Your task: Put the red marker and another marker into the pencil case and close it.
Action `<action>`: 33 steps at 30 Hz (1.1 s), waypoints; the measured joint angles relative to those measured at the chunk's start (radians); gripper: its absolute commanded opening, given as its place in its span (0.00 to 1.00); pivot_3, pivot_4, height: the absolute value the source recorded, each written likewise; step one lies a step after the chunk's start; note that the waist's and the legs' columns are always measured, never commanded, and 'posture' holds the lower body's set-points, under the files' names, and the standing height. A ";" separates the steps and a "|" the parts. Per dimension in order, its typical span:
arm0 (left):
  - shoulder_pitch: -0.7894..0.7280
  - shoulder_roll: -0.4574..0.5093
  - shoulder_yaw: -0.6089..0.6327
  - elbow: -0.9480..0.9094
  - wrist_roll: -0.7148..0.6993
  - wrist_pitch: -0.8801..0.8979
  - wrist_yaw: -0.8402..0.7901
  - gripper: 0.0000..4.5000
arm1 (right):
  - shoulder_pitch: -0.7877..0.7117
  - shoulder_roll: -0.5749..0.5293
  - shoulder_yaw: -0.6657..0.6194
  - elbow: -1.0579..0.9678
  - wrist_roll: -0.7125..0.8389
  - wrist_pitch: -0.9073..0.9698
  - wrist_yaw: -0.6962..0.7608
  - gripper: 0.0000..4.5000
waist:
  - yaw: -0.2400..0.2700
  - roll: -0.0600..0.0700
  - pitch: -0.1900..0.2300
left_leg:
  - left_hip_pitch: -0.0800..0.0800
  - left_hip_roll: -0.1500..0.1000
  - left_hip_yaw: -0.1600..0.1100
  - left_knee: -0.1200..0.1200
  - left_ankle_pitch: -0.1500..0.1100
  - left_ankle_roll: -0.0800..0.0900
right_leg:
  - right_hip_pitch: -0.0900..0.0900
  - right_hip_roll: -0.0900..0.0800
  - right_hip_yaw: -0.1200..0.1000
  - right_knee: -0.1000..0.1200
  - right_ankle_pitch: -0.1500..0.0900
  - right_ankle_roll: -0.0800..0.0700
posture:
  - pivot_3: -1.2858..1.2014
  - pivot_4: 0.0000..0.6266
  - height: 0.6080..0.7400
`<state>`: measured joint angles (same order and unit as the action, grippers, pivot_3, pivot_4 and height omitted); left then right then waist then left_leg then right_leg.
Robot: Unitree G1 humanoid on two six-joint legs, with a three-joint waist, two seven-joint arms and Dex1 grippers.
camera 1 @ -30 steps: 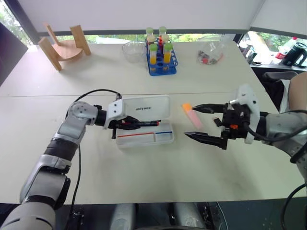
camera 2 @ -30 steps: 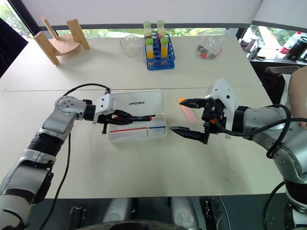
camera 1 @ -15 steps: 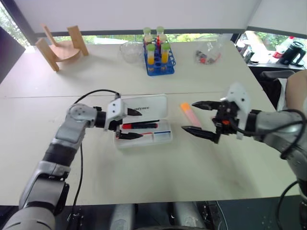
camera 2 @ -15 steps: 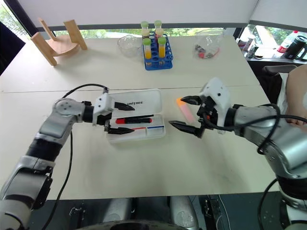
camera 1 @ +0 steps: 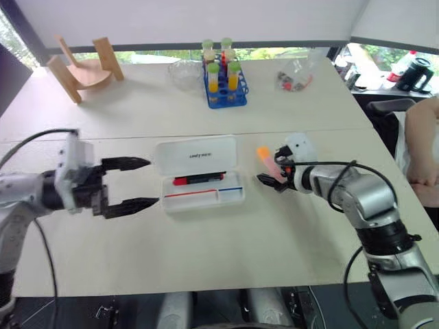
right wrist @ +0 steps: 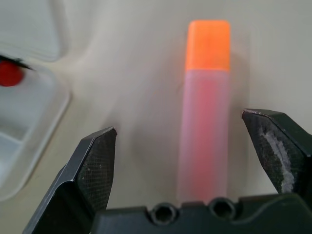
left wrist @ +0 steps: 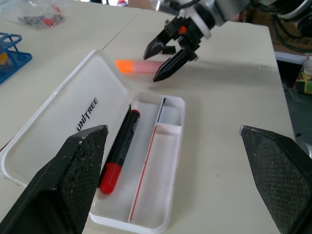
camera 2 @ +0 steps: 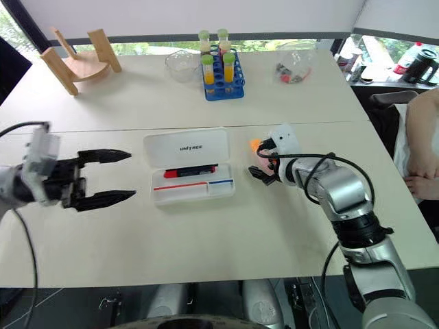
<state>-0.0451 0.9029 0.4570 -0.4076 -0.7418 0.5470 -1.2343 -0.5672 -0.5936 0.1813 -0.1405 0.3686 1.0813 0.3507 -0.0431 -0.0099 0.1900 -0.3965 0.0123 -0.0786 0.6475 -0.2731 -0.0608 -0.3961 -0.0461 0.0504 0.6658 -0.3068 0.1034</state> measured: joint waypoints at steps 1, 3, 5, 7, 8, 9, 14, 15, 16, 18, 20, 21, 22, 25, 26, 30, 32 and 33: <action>0.009 0.000 0.014 -0.011 -0.013 0.007 0.002 1.00 | -0.002 0.002 0.001 0.010 -0.004 -0.006 0.004 0.81 | 0.001 0.000 0.000 | 0.002 0.000 0.000 0.000 0.000 0.000 | 0.001 0.000 0.000 0.000 0.000 0.000 | 0.52 0.24 1.00; 0.055 0.001 0.063 -0.045 -0.041 0.018 0.008 1.00 | -0.010 0.014 0.007 0.032 -0.013 -0.019 0.018 0.61 | 0.000 0.000 0.000 | 0.004 0.000 0.000 0.000 0.000 0.000 | 0.004 0.001 0.000 0.000 0.000 0.000 | 0.52 0.24 1.00; 0.084 0.004 0.090 -0.057 -0.057 0.021 0.007 1.00 | -0.019 0.016 0.007 0.046 -0.021 -0.019 0.028 0.39 | 0.000 0.000 0.000 | 0.005 0.000 0.000 0.000 0.000 0.000 | 0.005 0.001 0.000 0.000 0.000 0.000 | 0.52 0.24 1.00; 0.117 0.014 0.116 -0.066 -0.074 0.033 0.005 1.00 | -0.026 0.015 0.006 0.055 -0.032 -0.021 0.050 0.18 | 0.000 0.000 0.000 | 0.005 0.000 0.000 0.000 0.000 0.000 | 0.005 0.001 0.000 0.000 0.000 0.000 | 0.52 0.24 1.00; 0.121 0.020 0.120 -0.066 -0.077 0.034 0.003 1.00 | -0.029 0.013 0.007 0.058 -0.035 -0.021 0.059 0.18 | 0.001 0.000 0.000 | 0.005 0.000 0.000 0.000 0.000 0.000 | 0.005 0.001 0.000 0.000 0.000 0.000 | 0.52 0.24 1.00; 0.122 0.023 0.122 -0.066 -0.078 0.034 0.001 1.00 | -0.033 0.003 0.012 0.060 -0.040 -0.023 0.075 0.18 | 0.002 0.000 0.000 | 0.005 0.000 0.000 0.000 0.000 0.000 | 0.005 0.001 0.000 0.000 0.000 0.000 | 0.52 0.24 1.00; 0.122 0.058 0.130 -0.011 -0.076 0.028 -0.034 1.00 | -0.047 -0.193 0.037 0.012 -0.042 -0.061 0.248 0.18 | 0.005 0.002 0.001 | 0.002 -0.001 0.001 -0.001 0.000 0.000 | 0.001 0.000 0.000 0.000 0.000 0.000 | 0.52 0.24 1.00; 0.112 0.068 0.125 0.011 -0.074 0.025 -0.047 1.00 | -0.055 -0.237 0.026 -0.017 -0.024 -0.068 0.308 0.18 | 0.003 0.003 0.002 | 0.002 0.000 0.001 -0.002 0.000 0.000 | 0.001 0.001 0.000 0.000 0.000 0.000 | 0.52 0.24 1.00; 0.095 0.084 0.115 0.037 -0.072 0.015 -0.064 1.00 | -0.067 -0.295 0.012 -0.069 0.012 -0.085 0.396 0.18 | 0.002 0.004 0.002 | 0.002 0.000 0.001 -0.002 0.000 0.000 | 0.000 0.001 0.000 -0.001 0.000 0.000 | 0.52 0.24 1.00; 0.051 0.104 0.095 0.074 -0.067 0.005 -0.090 1.00 | -0.100 -0.355 -0.014 -0.171 0.076 -0.122 0.538 0.18 | -0.004 0.003 0.002 | 0.003 0.002 0.001 -0.003 0.000 0.001 | 0.000 0.003 0.000 -0.001 -0.001 -0.001 | 0.52 0.24 1.00; 0.019 0.117 0.059 0.096 -0.059 -0.008 -0.114 1.00 | -0.112 -0.360 -0.014 -0.242 0.119 -0.151 0.625 0.18 | -0.008 0.003 0.002 | 0.004 0.003 0.001 -0.003 -0.001 0.001 | 0.001 0.004 0.000 -0.001 -0.001 -0.002 | 0.52 0.24 1.00; -0.011 0.117 0.028 0.118 -0.051 -0.020 -0.130 1.00 | -0.113 -0.339 0.008 -0.266 0.137 -0.168 0.665 0.18 | -0.008 0.003 0.002 | 0.004 0.003 0.001 -0.002 -0.001 0.001 | 0.001 0.003 0.000 0.000 -0.001 -0.002 | 0.52 0.24 1.00; -0.023 0.117 0.014 0.128 -0.047 -0.027 -0.137 1.00 | -0.113 -0.317 0.028 -0.276 0.143 -0.177 0.679 0.18 | -0.008 0.003 0.002 | 0.004 0.003 0.001 -0.002 -0.001 0.001 | 0.001 0.003 0.000 0.000 -0.001 -0.002 | 0.52 0.24 1.00; -0.079 0.117 -0.043 0.169 -0.029 -0.044 -0.158 1.00 | -0.123 -0.214 0.131 -0.277 0.116 -0.217 0.684 0.18 | -0.007 0.003 0.002 | 0.003 0.002 0.001 -0.001 -0.001 0.001 | 0.001 0.003 0.000 0.001 -0.001 -0.002 | 0.52 0.24 1.00; -0.084 0.117 -0.049 0.170 -0.028 -0.053 -0.160 1.00 | -0.123 -0.205 0.160 -0.279 0.114 -0.224 0.685 0.18 | -0.003 0.003 0.002 | 0.002 0.002 0.002 -0.001 -0.001 0.001 | 0.000 0.001 0.000 0.000 -0.001 -0.001 | 0.52 0.24 1.00; -0.145 0.118 -0.092 0.198 -0.010 -0.063 -0.182 1.00 | -0.220 0.055 0.364 -0.106 -0.039 -0.349 0.649 0.18 | -0.007 0.000 0.001 | 0.002 0.002 0.001 -0.002 0.000 0.000 | -0.001 0.003 0.000 0.001 0.000 -0.002 | 0.52 0.24 1.00; -0.143 0.118 -0.091 0.191 -0.009 -0.063 -0.180 1.00 | -0.229 0.125 0.431 -0.016 -0.092 -0.386 0.643 0.18 | -0.006 0.000 0.002 | 0.000 0.002 0.001 -0.002 0.000 0.000 | -0.003 0.003 0.000 0.001 0.000 -0.002 | 0.52 0.24 1.00; -0.139 0.118 -0.091 0.188 -0.009 -0.063 -0.179 1.00 | -0.235 0.145 0.443 0.019 -0.109 -0.397 0.641 0.18 | -0.004 0.000 0.001 | -0.001 0.002 0.001 -0.001 0.000 0.000 | -0.004 0.002 0.000 0.001 0.000 -0.002 | 0.52 0.24 1.00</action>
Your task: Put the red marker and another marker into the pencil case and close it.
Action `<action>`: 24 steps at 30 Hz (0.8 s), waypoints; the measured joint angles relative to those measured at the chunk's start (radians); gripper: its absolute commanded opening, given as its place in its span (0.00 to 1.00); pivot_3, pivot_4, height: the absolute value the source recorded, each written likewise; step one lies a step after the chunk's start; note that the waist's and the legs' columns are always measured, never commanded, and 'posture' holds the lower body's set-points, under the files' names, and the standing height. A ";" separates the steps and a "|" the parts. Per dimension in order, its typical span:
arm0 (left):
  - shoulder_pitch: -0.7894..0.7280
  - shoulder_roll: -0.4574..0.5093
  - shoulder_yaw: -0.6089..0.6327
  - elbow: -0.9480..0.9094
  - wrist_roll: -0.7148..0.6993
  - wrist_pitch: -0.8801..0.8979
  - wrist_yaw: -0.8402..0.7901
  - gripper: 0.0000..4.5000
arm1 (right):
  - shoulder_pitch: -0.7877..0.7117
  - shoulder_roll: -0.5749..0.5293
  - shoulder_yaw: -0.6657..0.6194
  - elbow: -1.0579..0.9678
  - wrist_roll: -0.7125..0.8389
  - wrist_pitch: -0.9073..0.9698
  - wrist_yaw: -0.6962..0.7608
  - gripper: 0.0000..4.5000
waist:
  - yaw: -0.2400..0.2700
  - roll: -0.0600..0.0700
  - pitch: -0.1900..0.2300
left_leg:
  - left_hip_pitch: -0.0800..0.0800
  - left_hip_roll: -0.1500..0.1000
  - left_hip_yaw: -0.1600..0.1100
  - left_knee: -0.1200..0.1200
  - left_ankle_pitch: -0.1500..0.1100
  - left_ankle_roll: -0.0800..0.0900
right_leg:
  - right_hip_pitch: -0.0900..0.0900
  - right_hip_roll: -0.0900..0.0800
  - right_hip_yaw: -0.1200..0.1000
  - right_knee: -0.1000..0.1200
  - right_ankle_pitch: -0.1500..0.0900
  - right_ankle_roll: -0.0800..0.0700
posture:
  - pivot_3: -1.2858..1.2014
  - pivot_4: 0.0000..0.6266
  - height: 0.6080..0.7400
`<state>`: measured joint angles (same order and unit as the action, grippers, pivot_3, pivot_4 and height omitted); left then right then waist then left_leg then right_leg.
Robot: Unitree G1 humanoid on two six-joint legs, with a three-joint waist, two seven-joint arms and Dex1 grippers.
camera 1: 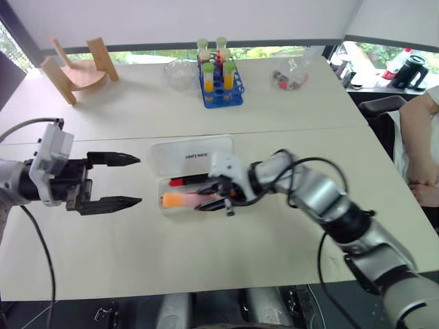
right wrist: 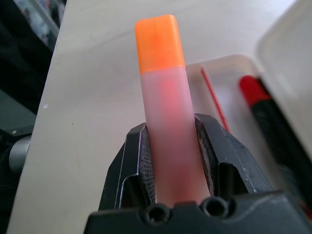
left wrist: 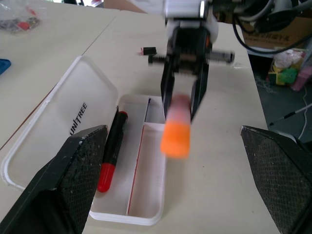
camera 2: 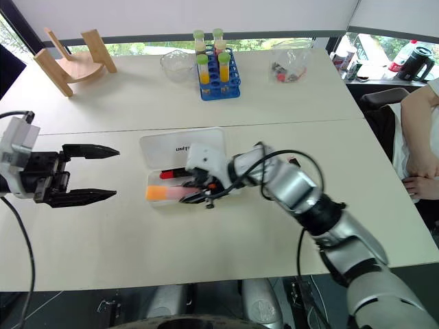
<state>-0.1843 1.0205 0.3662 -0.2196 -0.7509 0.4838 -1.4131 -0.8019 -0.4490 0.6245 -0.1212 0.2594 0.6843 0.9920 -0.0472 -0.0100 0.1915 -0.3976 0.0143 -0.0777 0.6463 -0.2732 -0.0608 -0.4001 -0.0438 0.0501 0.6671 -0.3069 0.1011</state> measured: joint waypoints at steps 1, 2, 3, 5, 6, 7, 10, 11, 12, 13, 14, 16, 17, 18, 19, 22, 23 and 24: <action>0.016 -0.001 0.001 -0.006 0.000 0.000 0.003 1.00 | -0.012 0.025 0.008 0.042 -0.024 -0.018 -0.002 0.18 | 0.001 0.000 0.000 | -0.001 0.000 0.000 0.001 0.000 0.000 | -0.001 -0.001 0.000 0.000 0.000 0.000 | 0.52 0.24 1.00; 0.026 -0.005 0.000 -0.015 0.000 0.001 0.005 1.00 | -0.023 0.037 0.012 0.064 -0.042 -0.031 -0.003 0.18 | 0.003 0.000 0.000 | -0.003 -0.001 0.000 0.001 0.000 -0.001 | -0.002 -0.001 0.000 0.000 0.000 0.000 | 0.52 0.24 1.00; 0.034 -0.007 0.000 -0.025 0.000 0.001 0.010 1.00 | -0.033 0.048 0.014 0.084 -0.057 -0.047 -0.001 0.18 | 0.004 -0.001 0.000 | -0.004 -0.001 -0.001 0.002 0.001 -0.001 | -0.003 -0.001 -0.001 0.000 0.000 0.000 | 0.52 0.24 1.00; 0.044 -0.009 0.001 -0.038 0.000 0.001 0.020 1.00 | -0.041 0.066 0.015 0.110 -0.080 -0.068 0.005 0.18 | 0.004 -0.001 0.000 | -0.006 -0.001 -0.002 0.002 0.001 -0.002 | -0.004 -0.001 -0.001 0.000 0.000 0.000 | 0.52 0.24 1.00; 0.052 -0.009 0.002 -0.043 -0.001 0.001 0.023 1.00 | -0.041 0.072 0.017 0.121 -0.092 -0.083 0.009 0.18 | 0.003 -0.001 0.000 | -0.006 -0.001 -0.002 0.002 0.001 -0.002 | -0.004 -0.001 -0.001 0.000 0.000 0.000 | 0.52 0.24 1.00; 0.058 -0.009 0.002 -0.049 -0.001 0.001 0.026 1.00 | -0.041 0.076 0.022 0.133 -0.104 -0.097 0.015 0.18 | 0.002 -0.001 0.000 | -0.006 -0.001 -0.002 0.002 0.001 -0.002 | -0.004 -0.001 -0.001 0.000 0.000 0.000 | 0.52 0.24 1.00; 0.069 -0.010 0.004 -0.067 -0.002 0.002 0.038 1.00 | -0.041 0.077 0.035 0.170 -0.147 -0.141 0.031 0.18 | 0.002 -0.001 0.000 | -0.006 -0.001 -0.001 0.001 0.001 -0.002 | -0.005 -0.001 -0.001 0.000 0.000 0.000 | 0.52 0.24 1.00; 0.071 -0.010 0.004 -0.070 -0.003 0.002 0.042 1.00 | -0.041 0.078 0.035 0.176 -0.159 -0.152 0.036 0.18 | 0.002 -0.001 0.000 | -0.006 -0.001 -0.002 0.001 0.001 -0.002 | -0.005 -0.001 -0.001 0.001 0.000 0.000 | 0.52 0.24 1.00; 0.073 -0.010 0.004 -0.071 -0.003 0.002 0.045 1.00 | -0.041 0.078 0.035 0.182 -0.165 -0.158 0.040 0.18 | 0.002 -0.001 0.000 | -0.006 -0.001 -0.002 0.001 0.001 -0.002 | -0.005 0.000 -0.001 0.001 0.000 0.000 | 0.52 0.24 1.00; 0.074 -0.010 0.004 -0.073 -0.003 0.002 0.049 1.00 | -0.041 0.078 0.035 0.190 -0.174 -0.165 0.047 0.18 | 0.002 -0.001 0.000 | -0.006 -0.001 -0.001 0.001 0.001 -0.002 | -0.005 -0.001 -0.001 0.001 0.000 0.000 | 0.52 0.24 1.00; 0.074 -0.010 0.004 -0.074 -0.003 0.002 0.052 1.00 | -0.041 0.080 0.035 0.192 -0.178 -0.170 0.053 0.18 | 0.002 -0.001 0.000 | -0.006 -0.001 -0.001 0.001 0.001 -0.002 | -0.005 -0.001 -0.001 0.001 0.000 0.000 | 0.52 0.24 1.00; 0.074 -0.011 0.004 -0.076 -0.003 0.001 0.059 1.00 | -0.042 0.085 0.033 0.198 -0.187 -0.175 0.060 0.18 | 0.002 -0.001 0.000 | -0.006 -0.001 -0.001 0.001 0.001 -0.002 | -0.005 0.000 -0.001 0.001 0.000 0.000 | 0.52 0.24 1.00; 0.073 -0.012 0.004 -0.075 -0.003 0.001 0.062 1.00 | -0.044 0.087 0.032 0.204 -0.193 -0.180 0.065 0.18 | 0.002 -0.001 0.000 | -0.005 -0.001 -0.001 0.001 0.001 -0.002 | -0.005 0.000 -0.001 0.001 0.000 0.000 | 0.52 0.24 1.00; 0.073 -0.014 0.004 -0.075 -0.003 0.000 0.064 1.00 | -0.044 0.090 0.030 0.207 -0.198 -0.183 0.068 0.18 | 0.001 -0.001 0.000 | -0.005 -0.001 -0.001 0.001 0.001 -0.002 | -0.005 0.000 -0.001 0.001 0.000 0.000 | 0.52 0.24 1.00; 0.070 -0.018 0.004 -0.075 -0.003 0.000 0.067 1.00 | -0.044 0.092 0.029 0.208 -0.200 -0.186 0.073 0.18 | 0.001 -0.001 0.000 | -0.005 -0.001 -0.001 0.001 0.001 -0.002 | -0.005 0.000 -0.001 0.001 0.000 0.000 | 0.52 0.24 1.00; 0.063 -0.022 0.003 -0.075 -0.002 -0.002 0.071 1.00 | -0.044 0.095 0.026 0.210 -0.211 -0.191 0.084 0.49 | 0.002 -0.001 0.000 | -0.005 -0.001 -0.001 0.002 0.001 -0.002 | -0.005 0.000 -0.001 0.001 0.000 0.000 | 0.52 0.24 1.00; 0.061 -0.022 0.003 -0.075 -0.002 -0.005 0.074 1.00 | -0.044 0.095 0.026 0.213 -0.215 -0.190 0.089 0.60 | 0.002 -0.001 0.000 | -0.005 -0.001 -0.001 0.002 0.001 -0.002 | -0.005 0.000 -0.001 0.001 0.000 0.000 | 0.52 0.24 1.00; 0.060 -0.023 0.003 -0.075 -0.002 -0.007 0.076 1.00 | -0.044 0.096 0.026 0.214 -0.216 -0.189 0.093 0.71 | 0.002 -0.001 0.000 | -0.005 -0.001 -0.001 0.002 0.001 -0.002 | -0.005 0.000 -0.001 0.001 0.000 0.000 | 0.52 0.24 1.00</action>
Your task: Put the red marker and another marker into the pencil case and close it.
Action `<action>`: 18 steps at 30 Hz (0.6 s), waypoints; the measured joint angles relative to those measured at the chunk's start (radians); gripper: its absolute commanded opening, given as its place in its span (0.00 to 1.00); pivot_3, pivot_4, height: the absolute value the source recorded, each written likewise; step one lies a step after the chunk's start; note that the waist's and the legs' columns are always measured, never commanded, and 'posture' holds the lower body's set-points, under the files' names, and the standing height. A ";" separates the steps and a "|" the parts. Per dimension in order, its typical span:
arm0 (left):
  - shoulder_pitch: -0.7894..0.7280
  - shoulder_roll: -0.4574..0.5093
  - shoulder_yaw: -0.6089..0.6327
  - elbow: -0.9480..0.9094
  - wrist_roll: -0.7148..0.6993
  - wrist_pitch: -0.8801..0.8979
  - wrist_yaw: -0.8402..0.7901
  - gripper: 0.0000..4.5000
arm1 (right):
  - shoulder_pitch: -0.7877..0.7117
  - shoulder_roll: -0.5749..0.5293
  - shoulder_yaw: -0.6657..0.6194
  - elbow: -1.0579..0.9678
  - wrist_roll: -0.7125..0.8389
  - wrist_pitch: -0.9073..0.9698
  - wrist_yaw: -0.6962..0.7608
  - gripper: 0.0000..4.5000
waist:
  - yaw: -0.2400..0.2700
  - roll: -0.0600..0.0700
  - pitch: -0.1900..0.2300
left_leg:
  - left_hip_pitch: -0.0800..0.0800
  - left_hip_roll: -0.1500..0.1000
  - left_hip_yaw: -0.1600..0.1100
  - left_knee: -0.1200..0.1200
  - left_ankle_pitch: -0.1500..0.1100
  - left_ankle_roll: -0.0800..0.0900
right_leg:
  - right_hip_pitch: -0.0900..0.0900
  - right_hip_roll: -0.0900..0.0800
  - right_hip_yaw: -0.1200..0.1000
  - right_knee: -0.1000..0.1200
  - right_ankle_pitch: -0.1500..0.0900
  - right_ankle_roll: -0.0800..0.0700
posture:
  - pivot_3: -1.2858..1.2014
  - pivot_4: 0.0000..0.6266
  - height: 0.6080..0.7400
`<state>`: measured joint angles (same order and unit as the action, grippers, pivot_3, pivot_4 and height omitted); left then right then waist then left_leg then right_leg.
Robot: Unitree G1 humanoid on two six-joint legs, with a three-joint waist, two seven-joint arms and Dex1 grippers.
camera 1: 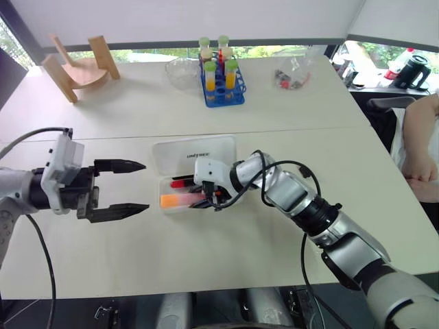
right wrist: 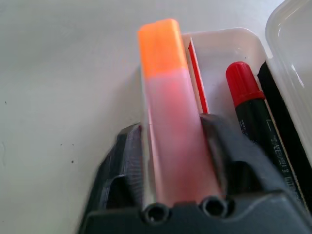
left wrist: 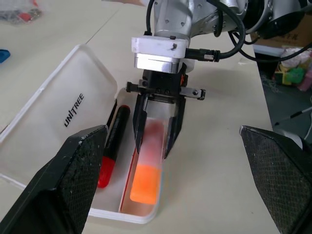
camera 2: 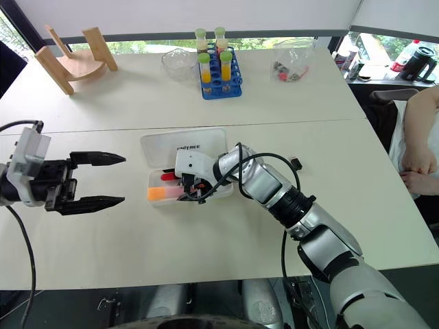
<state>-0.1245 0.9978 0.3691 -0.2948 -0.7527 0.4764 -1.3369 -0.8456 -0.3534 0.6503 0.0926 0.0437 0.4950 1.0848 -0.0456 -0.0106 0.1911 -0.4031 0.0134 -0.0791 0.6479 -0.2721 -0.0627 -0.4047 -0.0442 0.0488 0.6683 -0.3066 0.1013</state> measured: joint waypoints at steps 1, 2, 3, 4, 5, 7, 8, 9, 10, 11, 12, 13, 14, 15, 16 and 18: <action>-0.001 -0.001 0.000 0.000 0.000 -0.001 0.002 1.00 | 0.000 0.000 -0.001 0.000 0.000 0.000 0.002 0.83 | 0.000 0.000 0.000 | 0.000 0.000 0.000 0.000 0.000 0.000 | 0.000 0.000 0.000 0.000 0.000 0.000 | 0.52 0.24 1.00; -0.003 -0.005 -0.001 0.000 0.000 -0.003 0.004 1.00 | 0.000 0.002 -0.006 0.000 0.000 0.003 0.004 0.93 | 0.000 0.000 0.000 | 0.000 0.000 0.000 0.000 0.000 0.000 | 0.000 0.000 0.000 0.000 0.000 0.000 | 0.52 0.24 1.00; -0.005 -0.009 -0.003 0.000 0.000 -0.003 0.005 1.00 | -0.002 0.004 -0.016 0.000 0.000 0.012 0.004 0.98 | 0.000 0.000 0.000 | 0.000 0.000 0.000 0.000 0.000 0.000 | 0.000 0.000 0.000 0.000 0.000 0.000 | 0.52 0.24 1.00; -0.005 -0.009 -0.003 0.000 0.000 -0.003 0.006 1.00 | -0.004 0.005 -0.019 0.000 0.000 0.017 0.005 0.98 | 0.000 0.000 0.000 | 0.000 0.000 0.000 0.000 0.000 0.000 | 0.000 0.000 0.000 0.000 0.000 0.000 | 0.52 0.24 1.00; -0.008 -0.009 -0.003 0.000 0.001 -0.003 0.008 1.00 | -0.010 0.005 -0.030 -0.001 0.001 0.027 0.007 0.98 | 0.000 0.000 0.000 | 0.000 0.000 0.000 0.000 0.000 0.000 | 0.000 0.000 0.000 0.000 0.000 0.000 | 0.52 0.24 1.00; -0.012 -0.011 -0.005 0.000 0.001 -0.003 0.010 1.00 | -0.026 -0.002 -0.052 -0.020 0.006 0.047 0.016 0.98 | 0.000 0.000 0.000 | 0.000 0.000 0.000 0.000 0.000 0.000 | 0.000 0.000 0.000 0.000 0.000 0.000 | 0.52 0.24 1.00; -0.025 -0.017 -0.012 0.001 0.001 -0.003 0.011 1.00 | -0.031 -0.016 -0.085 -0.050 0.023 0.067 0.022 0.98 | 0.001 0.000 0.000 | 0.000 0.000 0.000 0.000 0.000 0.000 | 0.000 0.000 0.000 0.000 0.000 0.000 | 0.52 0.24 1.00; -0.028 -0.017 -0.014 0.001 0.001 -0.003 0.012 1.00 | -0.038 -0.026 -0.112 -0.070 0.037 0.081 0.022 0.98 | 0.002 0.000 0.000 | -0.001 0.000 -0.001 0.000 0.000 0.000 | 0.000 0.000 0.000 0.000 0.000 0.000 | 0.52 0.24 1.00; -0.031 -0.018 -0.019 0.001 0.001 -0.003 0.012 1.00 | -0.045 -0.039 -0.150 -0.096 0.055 0.110 0.019 0.98 | 0.003 0.000 0.000 | -0.001 0.000 -0.001 0.000 0.000 0.000 | 0.000 0.000 0.000 0.000 0.000 0.000 | 0.52 0.24 1.00; -0.034 -0.021 -0.026 -0.001 0.001 -0.003 0.013 1.00 | -0.048 -0.069 -0.207 -0.137 0.082 0.154 0.014 0.98 | 0.006 0.000 0.000 | -0.002 -0.001 -0.001 0.000 0.000 0.000 | 0.000 -0.001 -0.001 0.000 0.000 0.000 | 0.52 0.24 1.00; -0.033 -0.023 -0.030 -0.001 0.000 -0.003 0.014 1.00 | -0.048 -0.111 -0.277 -0.181 0.105 0.203 0.001 0.98 | 0.009 0.000 0.000 | -0.002 -0.001 -0.002 0.001 0.000 0.000 | 0.000 -0.002 -0.001 0.000 0.000 0.000 | 0.52 0.24 1.00; -0.030 -0.024 -0.032 -0.001 0.000 -0.003 0.015 1.00 | -0.045 -0.149 -0.337 -0.210 0.120 0.243 -0.015 0.98 | 0.011 0.000 0.000 | -0.002 -0.002 -0.002 0.001 0.000 0.000 | 0.000 -0.002 -0.001 -0.001 0.000 0.000 | 0.52 0.24 1.00; -0.029 -0.026 -0.033 -0.002 0.000 -0.003 0.015 1.00 | -0.035 -0.185 -0.397 -0.238 0.129 0.287 -0.039 0.98 | 0.012 0.000 0.000 | -0.002 -0.002 -0.002 0.001 0.000 0.000 | 0.000 -0.002 -0.001 -0.001 0.000 0.000 | 0.52 0.24 1.00; -0.027 -0.028 -0.034 -0.003 0.000 -0.003 0.015 1.00 | -0.016 -0.216 -0.449 -0.264 0.136 0.325 -0.065 0.98 | 0.012 0.000 0.000 | -0.002 -0.002 -0.002 0.000 0.000 0.000 | 0.000 -0.002 -0.001 -0.001 0.000 0.000 | 0.52 0.24 1.00; -0.026 -0.029 -0.035 -0.004 0.000 -0.003 0.015 1.00 | 0.009 -0.246 -0.495 -0.281 0.137 0.362 -0.093 0.98 | 0.011 0.000 0.000 | -0.002 -0.002 -0.002 0.000 0.000 0.000 | 0.000 -0.002 -0.001 -0.001 0.000 0.000 | 0.52 0.24 1.00; -0.025 -0.029 -0.037 -0.004 0.000 -0.004 0.014 1.00 | 0.077 -0.282 -0.565 -0.305 0.134 0.416 -0.157 0.98 | 0.008 0.000 0.000 | -0.002 -0.001 -0.002 0.000 0.000 0.000 | 0.000 -0.001 -0.001 -0.001 0.000 0.000 | 0.52 0.24 1.00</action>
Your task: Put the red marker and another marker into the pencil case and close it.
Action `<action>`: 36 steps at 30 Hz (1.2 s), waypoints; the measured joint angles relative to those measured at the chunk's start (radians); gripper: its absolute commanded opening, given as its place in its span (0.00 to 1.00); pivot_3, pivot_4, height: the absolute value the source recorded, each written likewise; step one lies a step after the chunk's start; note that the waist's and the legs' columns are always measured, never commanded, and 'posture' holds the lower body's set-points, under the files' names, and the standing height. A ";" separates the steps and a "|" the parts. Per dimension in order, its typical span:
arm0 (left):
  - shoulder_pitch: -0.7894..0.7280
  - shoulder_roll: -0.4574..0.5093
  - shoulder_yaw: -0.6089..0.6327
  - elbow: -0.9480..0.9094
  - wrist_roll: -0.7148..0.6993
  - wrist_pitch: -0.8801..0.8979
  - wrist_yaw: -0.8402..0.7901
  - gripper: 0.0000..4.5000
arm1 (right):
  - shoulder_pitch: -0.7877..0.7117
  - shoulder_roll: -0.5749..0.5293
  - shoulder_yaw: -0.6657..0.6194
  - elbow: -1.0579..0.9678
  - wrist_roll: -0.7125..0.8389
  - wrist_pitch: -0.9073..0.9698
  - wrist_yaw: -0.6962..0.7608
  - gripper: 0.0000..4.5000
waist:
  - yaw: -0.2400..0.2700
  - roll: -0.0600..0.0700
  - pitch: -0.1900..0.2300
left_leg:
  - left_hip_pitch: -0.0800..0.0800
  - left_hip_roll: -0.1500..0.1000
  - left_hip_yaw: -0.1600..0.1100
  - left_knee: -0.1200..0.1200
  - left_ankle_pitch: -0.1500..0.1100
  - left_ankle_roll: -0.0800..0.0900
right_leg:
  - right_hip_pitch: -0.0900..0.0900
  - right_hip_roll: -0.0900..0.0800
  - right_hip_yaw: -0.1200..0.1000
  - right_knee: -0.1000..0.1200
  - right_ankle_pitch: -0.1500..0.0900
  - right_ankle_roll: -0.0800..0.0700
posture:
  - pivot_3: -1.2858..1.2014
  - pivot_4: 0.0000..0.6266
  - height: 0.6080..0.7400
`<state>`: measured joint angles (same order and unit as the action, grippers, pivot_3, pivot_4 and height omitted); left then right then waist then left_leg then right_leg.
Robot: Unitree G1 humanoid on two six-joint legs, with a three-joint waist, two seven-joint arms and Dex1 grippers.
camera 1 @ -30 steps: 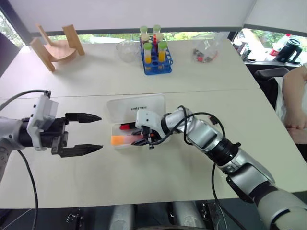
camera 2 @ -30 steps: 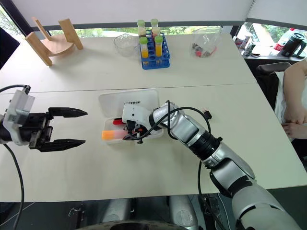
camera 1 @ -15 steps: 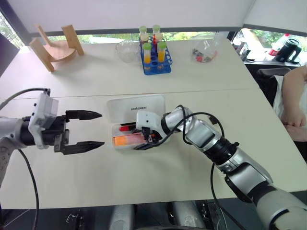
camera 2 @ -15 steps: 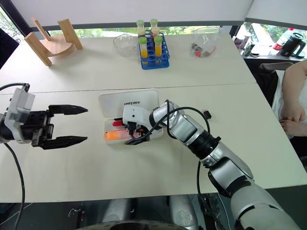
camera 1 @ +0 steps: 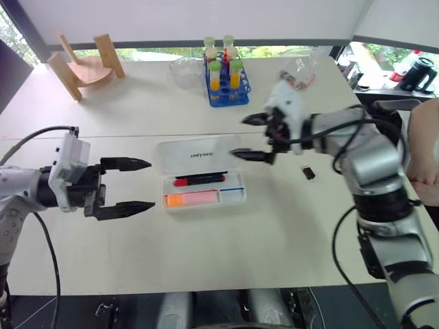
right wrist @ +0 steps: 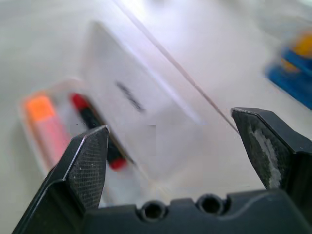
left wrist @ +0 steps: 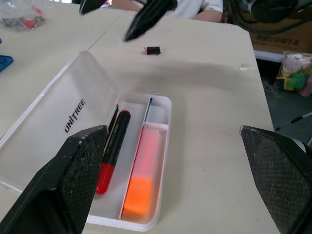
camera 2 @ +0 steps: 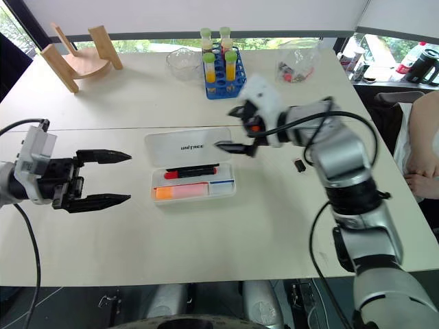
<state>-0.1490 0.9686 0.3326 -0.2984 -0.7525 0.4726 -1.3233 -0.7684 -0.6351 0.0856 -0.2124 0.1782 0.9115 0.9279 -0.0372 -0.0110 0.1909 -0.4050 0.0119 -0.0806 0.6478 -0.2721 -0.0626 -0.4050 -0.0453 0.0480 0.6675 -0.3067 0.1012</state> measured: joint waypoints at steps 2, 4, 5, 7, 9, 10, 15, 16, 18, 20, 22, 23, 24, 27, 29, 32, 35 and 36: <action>-0.009 -0.003 -0.009 0.001 0.000 -0.001 -0.001 1.00 | 0.090 -0.013 -0.076 -0.017 -0.010 0.048 -0.083 0.98 | -0.005 0.000 0.000 | 0.000 0.000 0.000 0.000 0.000 0.000 | 0.000 0.000 0.000 0.000 0.000 0.000 | 0.52 0.24 1.00; -0.015 -0.009 -0.014 0.005 0.001 -0.004 -0.004 1.00 | 0.185 -0.035 -0.131 -0.021 -0.024 0.063 -0.143 0.98 | -0.005 0.000 0.000 | 0.000 0.000 0.001 0.000 0.000 0.000 | 0.000 0.000 0.001 0.001 0.000 0.000 | 0.52 0.24 1.00; -0.020 -0.010 -0.020 0.008 0.002 -0.006 -0.006 1.00 | 0.236 -0.045 -0.160 -0.022 -0.029 0.062 -0.170 0.98 | -0.005 0.000 0.000 | 0.000 0.000 0.001 0.000 0.000 0.000 | 0.000 0.000 0.001 0.001 0.000 0.000 | 0.52 0.24 1.00; -0.033 -0.013 -0.040 0.020 0.005 -0.009 -0.010 1.00 | 0.304 -0.050 -0.189 -0.018 -0.039 0.042 -0.210 0.98 | -0.008 0.001 0.000 | 0.001 0.000 0.003 0.000 0.000 0.000 | -0.001 0.000 0.002 0.002 0.000 0.000 | 0.52 0.24 1.00; -0.053 -0.016 -0.055 0.030 0.014 -0.021 -0.019 1.00 | 0.348 -0.052 -0.196 0.003 -0.045 0.013 -0.237 0.98 | -0.011 0.001 0.000 | 0.001 0.001 0.003 0.001 0.000 0.000 | -0.001 0.001 0.002 0.003 0.000 0.000 | 0.52 0.24 1.00; -0.063 -0.016 -0.063 0.036 0.017 -0.025 -0.024 1.00 | 0.362 -0.052 -0.199 0.020 -0.046 -0.002 -0.251 0.98 | -0.010 0.001 0.000 | 0.002 0.001 0.003 0.001 0.000 0.000 | 0.000 0.001 0.002 0.003 0.000 0.000 | 0.52 0.24 1.00; -0.085 -0.020 -0.085 0.056 0.026 -0.029 -0.030 1.00 | 0.405 -0.038 -0.221 0.118 -0.036 -0.024 -0.297 0.98 | -0.007 0.001 0.000 | 0.002 0.001 0.003 0.001 0.000 0.000 | 0.000 0.001 0.002 0.003 0.000 0.000 | 0.52 0.24 1.00; -0.085 -0.020 -0.085 0.058 0.027 -0.029 -0.031 1.00 | 0.411 -0.028 -0.229 0.127 -0.027 -0.025 -0.301 0.98 | -0.008 0.001 0.000 | 0.002 0.001 0.003 0.000 0.000 0.000 | 0.000 0.001 0.003 0.003 0.000 0.000 | 0.52 0.24 1.00; -0.087 -0.021 -0.085 0.059 0.030 -0.029 -0.030 1.00 | 0.411 -0.014 -0.236 0.132 -0.014 -0.025 -0.310 0.98 | -0.010 0.001 0.000 | 0.002 0.001 0.003 0.001 0.000 0.000 | 0.000 0.001 0.003 0.003 0.000 0.000 | 0.52 0.24 1.00; -0.087 -0.021 -0.085 0.059 0.033 -0.030 -0.030 1.00 | 0.411 -0.013 -0.237 0.137 -0.005 -0.026 -0.313 0.93 | -0.009 0.001 0.000 | 0.003 0.001 0.003 0.001 0.000 0.000 | 0.001 0.001 0.003 0.004 0.000 0.000 | 0.52 0.24 1.00; -0.087 -0.021 -0.085 0.059 0.034 -0.030 -0.029 1.00 | 0.413 -0.011 -0.235 0.139 0.003 -0.027 -0.313 0.79 | -0.009 0.001 0.000 | 0.004 0.001 0.003 0.001 0.000 0.000 | 0.002 0.001 0.003 0.004 0.000 0.000 | 0.52 0.24 1.00; -0.087 -0.022 -0.085 0.059 0.035 -0.030 -0.028 1.00 | 0.413 -0.008 -0.231 0.139 0.005 -0.029 -0.313 0.69 | -0.009 0.001 0.000 | 0.005 0.001 0.004 0.001 0.000 0.000 | 0.002 0.001 0.003 0.004 0.000 0.000 | 0.52 0.24 1.00; -0.087 -0.024 -0.085 0.059 0.035 -0.030 -0.027 1.00 | 0.412 -0.001 -0.228 0.139 0.010 -0.031 -0.313 0.56 | -0.009 0.001 0.000 | 0.005 0.001 0.004 0.001 0.000 0.000 | 0.003 0.001 0.003 0.004 0.000 0.000 | 0.52 0.24 1.00; -0.087 -0.029 -0.085 0.059 0.036 -0.030 -0.025 1.00 | 0.404 0.009 -0.213 0.139 0.022 -0.028 -0.315 0.24 | -0.009 0.001 0.000 | 0.009 0.001 0.004 0.001 0.000 0.000 | 0.007 0.001 0.003 0.003 0.000 0.000 | 0.52 0.24 1.00; -0.087 -0.031 -0.085 0.059 0.039 -0.030 -0.023 1.00 | 0.399 0.011 -0.202 0.138 0.024 -0.026 -0.314 0.00 | -0.007 0.001 0.000 | 0.012 0.001 0.004 0.000 0.000 0.000 | 0.010 0.001 0.003 0.003 0.000 0.000 | 0.52 0.24 1.00; -0.087 -0.033 -0.085 0.059 0.043 -0.030 -0.022 1.00 | 0.393 0.004 -0.190 0.134 0.028 -0.020 -0.306 0.00 | -0.008 0.001 0.000 | 0.013 0.001 0.004 0.000 0.000 0.000 | 0.010 0.001 0.003 0.003 0.000 0.000 | 0.52 0.24 1.00; -0.087 -0.034 -0.085 0.059 0.044 -0.030 -0.022 1.00 | 0.384 -0.022 -0.144 0.071 0.081 0.002 -0.223 0.00 | -0.009 0.001 0.000 | 0.013 0.001 0.003 -0.001 0.000 0.000 | 0.010 0.001 0.003 0.003 0.000 0.000 | 0.52 0.24 1.00; -0.089 -0.034 -0.085 0.059 0.044 -0.030 -0.022 1.00 | 0.372 -0.047 -0.115 0.028 0.104 -0.004 -0.171 0.00 | -0.009 0.003 0.001 | 0.012 0.001 0.004 -0.001 0.000 0.000 | 0.009 0.001 0.003 0.003 0.000 0.000 | 0.52 0.24 1.00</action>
<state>-0.2378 0.9345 0.2476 -0.2391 -0.7089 0.4428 -1.3448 -0.3960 -0.6819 -0.0297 -0.1847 0.2823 0.9071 0.7566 -0.0459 -0.0083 0.1921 -0.3926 0.0130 -0.0771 0.6470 -0.2721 -0.0623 -0.3958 -0.0441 0.0510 0.6701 -0.3069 0.1014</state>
